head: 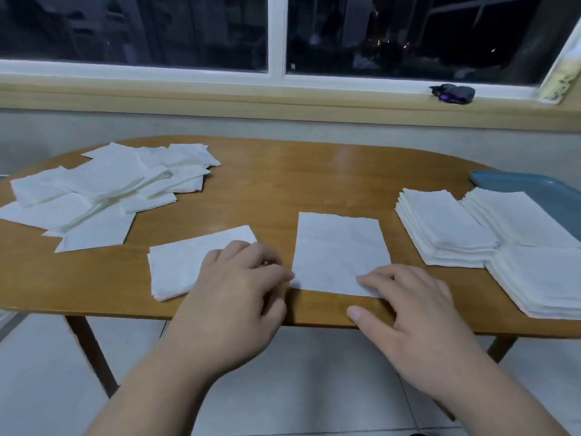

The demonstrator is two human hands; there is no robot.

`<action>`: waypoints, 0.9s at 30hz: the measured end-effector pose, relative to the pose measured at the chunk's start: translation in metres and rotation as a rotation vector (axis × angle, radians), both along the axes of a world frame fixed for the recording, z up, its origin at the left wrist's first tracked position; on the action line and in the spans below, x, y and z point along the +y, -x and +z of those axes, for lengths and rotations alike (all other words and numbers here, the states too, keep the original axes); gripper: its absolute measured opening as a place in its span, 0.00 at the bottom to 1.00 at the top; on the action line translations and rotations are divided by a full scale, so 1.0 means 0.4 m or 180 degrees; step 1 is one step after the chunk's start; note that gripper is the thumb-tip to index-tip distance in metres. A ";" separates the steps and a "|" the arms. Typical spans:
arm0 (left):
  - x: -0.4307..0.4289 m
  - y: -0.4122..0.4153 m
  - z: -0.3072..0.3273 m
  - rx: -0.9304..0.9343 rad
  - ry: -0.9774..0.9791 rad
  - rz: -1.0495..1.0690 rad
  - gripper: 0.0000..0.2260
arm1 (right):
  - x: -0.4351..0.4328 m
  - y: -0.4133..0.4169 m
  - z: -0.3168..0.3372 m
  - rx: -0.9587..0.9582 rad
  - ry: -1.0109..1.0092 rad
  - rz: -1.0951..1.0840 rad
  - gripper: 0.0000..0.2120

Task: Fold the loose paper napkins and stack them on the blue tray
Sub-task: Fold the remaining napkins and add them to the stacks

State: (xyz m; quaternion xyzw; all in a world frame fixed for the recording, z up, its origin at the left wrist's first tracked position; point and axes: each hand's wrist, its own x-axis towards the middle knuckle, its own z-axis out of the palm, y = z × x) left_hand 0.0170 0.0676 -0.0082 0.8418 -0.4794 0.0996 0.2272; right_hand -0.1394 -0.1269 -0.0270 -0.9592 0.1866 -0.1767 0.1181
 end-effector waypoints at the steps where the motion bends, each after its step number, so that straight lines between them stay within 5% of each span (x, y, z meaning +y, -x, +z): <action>1: -0.015 0.012 -0.005 0.0012 -0.0081 -0.0146 0.12 | 0.000 0.005 0.000 0.0012 -0.0004 0.0007 0.31; 7: -0.045 0.040 -0.032 -0.0113 -0.0502 -0.0731 0.16 | -0.005 0.042 -0.007 0.0015 0.0004 0.0165 0.24; 10: -0.043 0.047 -0.030 -0.0218 -0.0324 -0.0780 0.09 | -0.013 0.062 -0.013 -0.0124 -0.0024 0.0223 0.16; 13: -0.038 0.059 -0.022 -0.0187 -0.0077 -0.0851 0.09 | -0.023 0.083 -0.012 -0.0245 -0.0150 0.0295 0.17; 18: -0.030 0.094 0.001 0.0408 0.0464 -0.0725 0.07 | -0.013 0.098 0.025 -0.1053 -0.0811 0.0234 0.13; 23: -0.051 0.099 0.021 0.0905 0.1060 -0.0145 0.09 | -0.004 0.081 0.044 -0.1643 -0.1674 0.0015 0.27; 27: -0.083 0.061 0.008 0.1193 0.1034 0.0383 0.17 | -0.023 0.056 0.033 -0.1760 -0.1303 -0.0101 0.32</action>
